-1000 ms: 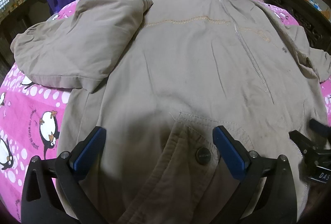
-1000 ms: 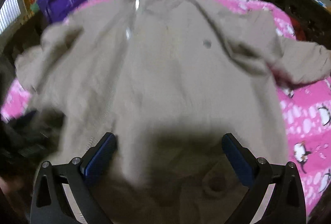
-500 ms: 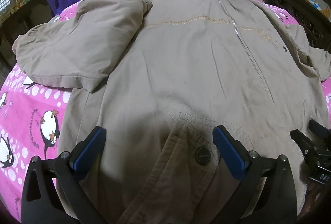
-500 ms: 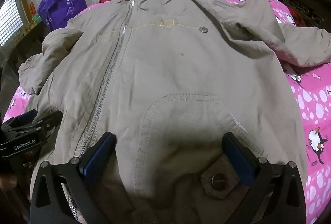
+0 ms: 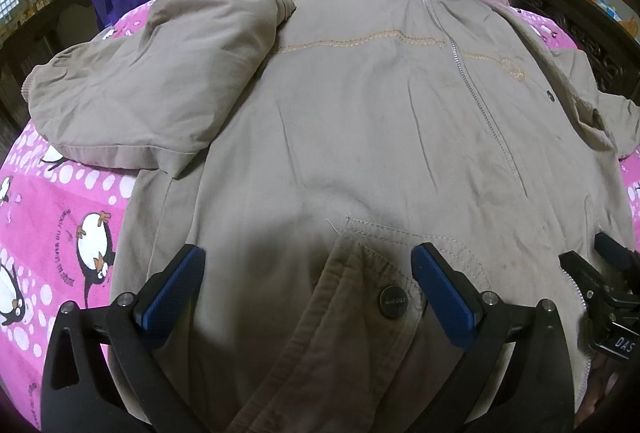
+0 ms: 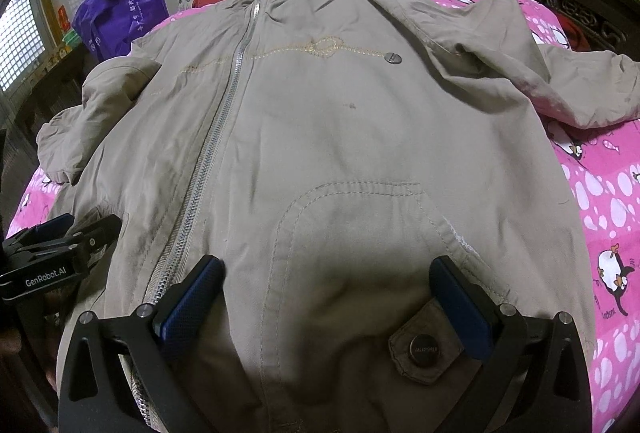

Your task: Fold large clothes

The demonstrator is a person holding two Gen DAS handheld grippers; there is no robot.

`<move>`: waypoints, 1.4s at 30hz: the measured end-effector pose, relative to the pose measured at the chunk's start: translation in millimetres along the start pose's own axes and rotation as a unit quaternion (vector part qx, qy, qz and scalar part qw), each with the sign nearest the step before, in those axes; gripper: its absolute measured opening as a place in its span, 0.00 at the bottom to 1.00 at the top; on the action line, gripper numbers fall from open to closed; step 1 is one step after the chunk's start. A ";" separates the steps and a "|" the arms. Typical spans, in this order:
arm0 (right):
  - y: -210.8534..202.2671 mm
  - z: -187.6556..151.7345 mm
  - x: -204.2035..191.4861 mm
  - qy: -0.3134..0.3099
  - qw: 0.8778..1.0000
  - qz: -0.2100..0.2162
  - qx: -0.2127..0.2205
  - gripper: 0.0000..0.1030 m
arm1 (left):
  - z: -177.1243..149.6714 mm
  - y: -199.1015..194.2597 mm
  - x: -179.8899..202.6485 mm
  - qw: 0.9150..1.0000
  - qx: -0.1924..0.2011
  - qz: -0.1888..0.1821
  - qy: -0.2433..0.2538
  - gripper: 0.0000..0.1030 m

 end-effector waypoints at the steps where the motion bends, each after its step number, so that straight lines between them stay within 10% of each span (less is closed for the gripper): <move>1: -0.1 0.0 0.2 0.000 1.000 0.000 0.000 0.99 | 0.1 0.1 0.4 1.000 0.000 0.001 0.000 1.00; 12: 0.5 -1.0 0.9 0.000 1.000 -0.002 0.006 0.99 | 13.7 -29.1 -14.2 0.999 0.020 -0.018 -0.017 1.00; 20: 0.3 -0.9 1.1 -0.001 1.000 -0.003 0.005 0.99 | 96.1 -79.9 -168.4 0.991 0.091 -0.011 -0.096 1.00; 30: -3.0 7.7 -7.4 -0.037 0.999 -0.029 -0.009 1.00 | 66.1 8.1 -278.0 0.980 0.021 -0.035 -0.197 1.00; 42: 1.9 0.7 -2.7 -0.006 1.000 -0.003 0.009 0.99 | 106.0 20.6 -299.9 0.913 0.114 -0.193 -0.340 0.90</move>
Point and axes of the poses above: each gripper's, at about its wrist camera, not at the fingertips, and y roughly the way its jaws point, x to its right, z to its top, the point moved 8 cm from there along y, roughly the way its jaws point, and after that the axes turned 1 degree about x, right-handed, at the moved point
